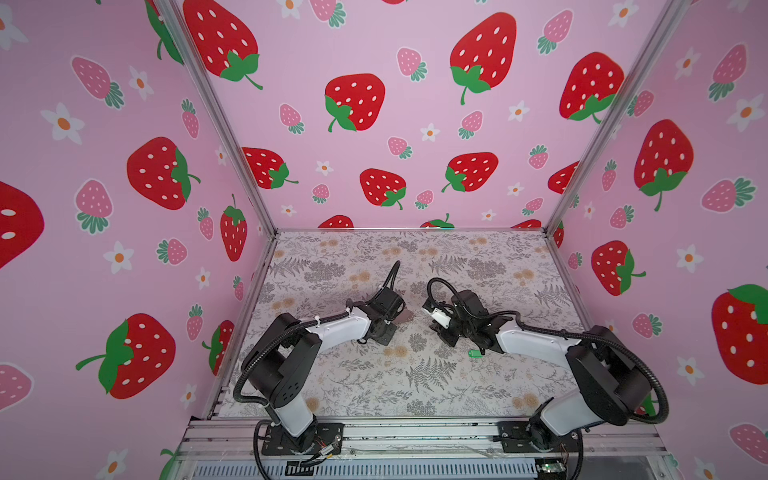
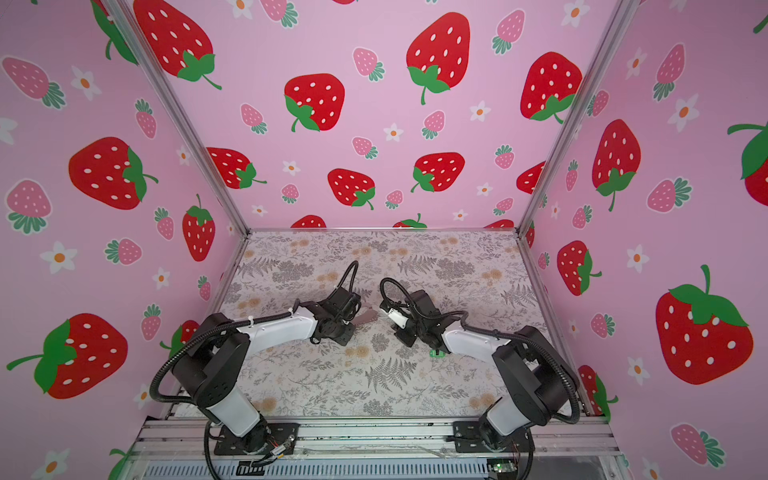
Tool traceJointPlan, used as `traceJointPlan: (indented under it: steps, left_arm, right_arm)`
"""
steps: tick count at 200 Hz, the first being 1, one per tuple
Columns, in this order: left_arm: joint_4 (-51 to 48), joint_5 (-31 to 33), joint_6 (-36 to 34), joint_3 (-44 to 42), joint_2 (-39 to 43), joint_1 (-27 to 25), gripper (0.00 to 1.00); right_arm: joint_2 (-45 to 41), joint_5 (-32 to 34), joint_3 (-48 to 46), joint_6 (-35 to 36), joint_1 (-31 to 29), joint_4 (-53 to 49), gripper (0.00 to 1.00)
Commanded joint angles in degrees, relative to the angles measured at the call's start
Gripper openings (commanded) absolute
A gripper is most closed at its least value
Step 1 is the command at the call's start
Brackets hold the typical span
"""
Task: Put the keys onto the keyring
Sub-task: 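Lower the left gripper onto a split ring at the plate's edge and close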
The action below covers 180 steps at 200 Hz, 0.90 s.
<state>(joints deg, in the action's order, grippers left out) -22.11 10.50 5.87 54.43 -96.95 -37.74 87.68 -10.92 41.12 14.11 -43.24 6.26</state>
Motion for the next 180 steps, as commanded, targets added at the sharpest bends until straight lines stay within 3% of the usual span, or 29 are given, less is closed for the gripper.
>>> traceJointPlan:
  steps: [1,122,180]
  left_arm:
    - [-1.40,1.16,0.46,2.69,-0.78,-0.33,0.27]
    - [-3.24,0.48,0.85,3.95,-2.89,-0.32,0.23]
    - [-3.89,1.36,1.20,4.13,-2.64,-0.23,0.17]
  right_arm:
    - [-0.36,0.27,0.95,0.92,-0.23,-1.23,0.20]
    - [0.30,0.59,1.34,0.83,-0.22,-1.46,0.19]
    - [1.40,0.37,2.03,0.39,-0.20,-1.04,0.17]
